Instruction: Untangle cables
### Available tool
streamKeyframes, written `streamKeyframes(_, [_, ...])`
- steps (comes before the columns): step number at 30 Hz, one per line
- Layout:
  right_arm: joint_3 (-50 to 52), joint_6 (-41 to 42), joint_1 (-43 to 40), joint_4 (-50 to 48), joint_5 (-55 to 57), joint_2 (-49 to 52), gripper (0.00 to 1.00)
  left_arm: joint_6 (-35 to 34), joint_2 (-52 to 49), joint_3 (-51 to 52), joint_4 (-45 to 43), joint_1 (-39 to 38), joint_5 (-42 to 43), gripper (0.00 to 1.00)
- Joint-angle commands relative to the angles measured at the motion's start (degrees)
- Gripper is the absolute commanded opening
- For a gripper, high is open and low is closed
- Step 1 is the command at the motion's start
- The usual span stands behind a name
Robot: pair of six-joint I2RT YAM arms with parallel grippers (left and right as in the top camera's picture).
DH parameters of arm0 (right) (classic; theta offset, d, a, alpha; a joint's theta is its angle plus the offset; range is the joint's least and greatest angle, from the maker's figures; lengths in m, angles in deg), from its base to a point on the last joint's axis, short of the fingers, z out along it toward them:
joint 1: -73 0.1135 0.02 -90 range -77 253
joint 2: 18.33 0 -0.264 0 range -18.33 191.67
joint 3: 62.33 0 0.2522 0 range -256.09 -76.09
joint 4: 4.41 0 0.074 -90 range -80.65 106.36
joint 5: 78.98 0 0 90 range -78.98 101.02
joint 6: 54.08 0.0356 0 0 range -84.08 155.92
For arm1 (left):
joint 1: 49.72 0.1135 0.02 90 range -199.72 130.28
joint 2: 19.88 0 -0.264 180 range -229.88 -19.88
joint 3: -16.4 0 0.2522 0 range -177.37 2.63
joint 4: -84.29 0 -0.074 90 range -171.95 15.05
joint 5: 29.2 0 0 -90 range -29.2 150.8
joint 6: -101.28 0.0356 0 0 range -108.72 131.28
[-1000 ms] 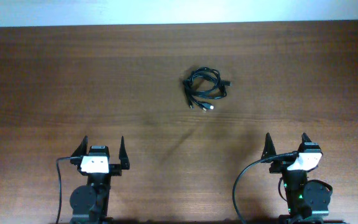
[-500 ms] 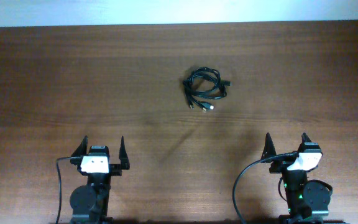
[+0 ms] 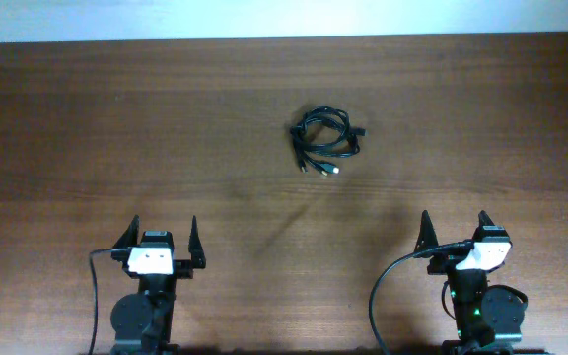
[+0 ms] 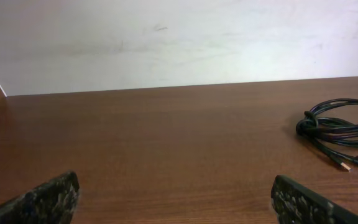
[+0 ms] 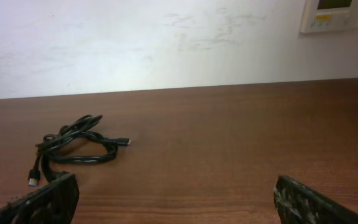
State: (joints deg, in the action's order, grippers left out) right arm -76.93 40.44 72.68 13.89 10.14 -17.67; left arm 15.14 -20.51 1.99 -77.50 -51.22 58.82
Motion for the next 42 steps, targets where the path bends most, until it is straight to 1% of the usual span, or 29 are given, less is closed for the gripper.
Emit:
streamKeyframes(1, [0.5, 0.3, 0.4, 0.0, 0.1, -0.3, 0.99, 0.9, 0.3, 0.1, 0.2, -0.2, -0.6, 0.99])
streamKeyframes(22, [0.5, 0.3, 0.4, -0.1, 0.0, -0.3, 0.99, 0.9, 0.3, 0.1, 0.0, -0.2, -1.0, 0.99])
streamKeyframes(23, [0.5, 2.4, 0.4, -0.4, -3.8, -0.3, 0.99, 0.9, 0.3, 0.1, -2.3, -0.2, -2.1, 0.99])
streamKeyframes(24, [0.5, 4.2, 0.4, -0.4, -6.5, -0.2, 0.99, 0.9, 0.3, 0.1, -3.5, -0.2, 1.9, 0.99])
streamKeyframes(25, [0.5, 4.7, 0.3, -1.7, -6.2, -0.2, 0.99, 0.9, 0.3, 0.1, -2.3, -0.2, 6.0, 0.99])
streamKeyframes(26, [0.5, 7.3, 0.3, -2.7, -7.1, -0.2, 0.99, 0.9, 0.2, 0.1, -0.6, -0.2, 9.7, 0.99])
streamKeyframes(27, [0.3, 5.4, 0.3, -1.6, -12.8, -0.1, 0.99, 0.9, 0.2, 0.1, -5.6, -0.2, 10.9, 0.98])
streamKeyframes(28, [-0.9, 5.0, 0.3, 1.4, -14.6, -0.1, 0.99, 7.1, 0.0, -0.5, -8.7, -0.2, 18.9, 0.98])
streamKeyframes(29, [-4.3, 5.0, 0.3, 8.2, -12.0, 0.7, 0.99, 8.7, -1.7, -5.1, -2.1, -0.2, 19.9, 0.98])
streamKeyframes(30, [-7.8, 3.7, 0.3, 11.5, -10.7, 2.1, 0.99, 8.7, -4.4, -9.7, 4.2, -0.2, 18.7, 0.99])
streamKeyframes(31, [-11.8, 1.9, 0.3, 12.7, -10.7, 4.3, 0.99, 8.7, -8.4, -14.9, 8.6, -0.2, 18.4, 0.98])
streamKeyframes(32, [-15.8, 1.7, 0.3, 12.7, -10.5, 7.1, 0.99, 8.7, -13.7, -20.6, 11.0, -0.2, 18.5, 0.98])
streamKeyframes(33, [-21.6, 1.7, 0.3, 13.8, -10.5, 11.6, 0.99, 8.2, -20.6, -28.1, 13.8, -0.2, 19.2, 0.98])
streamKeyframes(34, [-28.5, 1.7, 0.3, 16.9, -10.5, 16.9, 0.99, 7.5, -26.5, -34.9, 17.0, -0.2, 19.8, 0.98])
streamKeyframes(36, [-46.8, 1.7, 0.3, 29.3, -11.0, 31.5, 0.99, 7.4, -42.4, -55.1, 28.3, -0.2, 22.9, 0.98])
streamKeyframes(37, [-54.1, 1.7, 0.3, 35.2, -11.8, 36.8, 0.99, 7.4, -48.0, -63.0, 33.8, -0.3, 23.0, 0.98])
streamKeyframes(38, [-60.2, 1.7, 0.3, 39.7, -13.7, 41.2, 0.99, 7.4, -50.9, -67.5, 36.8, -0.3, 23.0, 0.98])
streamKeyframes(39, [-70.0, 1.7, 0.3, 43.8, -19.6, 47.6, 0.99, 7.4, -58.6, -79.4, 44.0, -0.4, 23.5, 0.98])
streamKeyframes(41, [-80.1, 1.0, 0.3, 44.1, -32.9, 52.8, 0.99, 7.4, -64.3, -88.4, 47.1, -0.7, 25.2, 0.98])
streamKeyframes(42, [-82.7, -0.7, 0.3, 44.3, -34.7, 53.7, 0.99, 7.4, -65.1, -89.7, 47.6, -0.7, 26.3, 0.98])
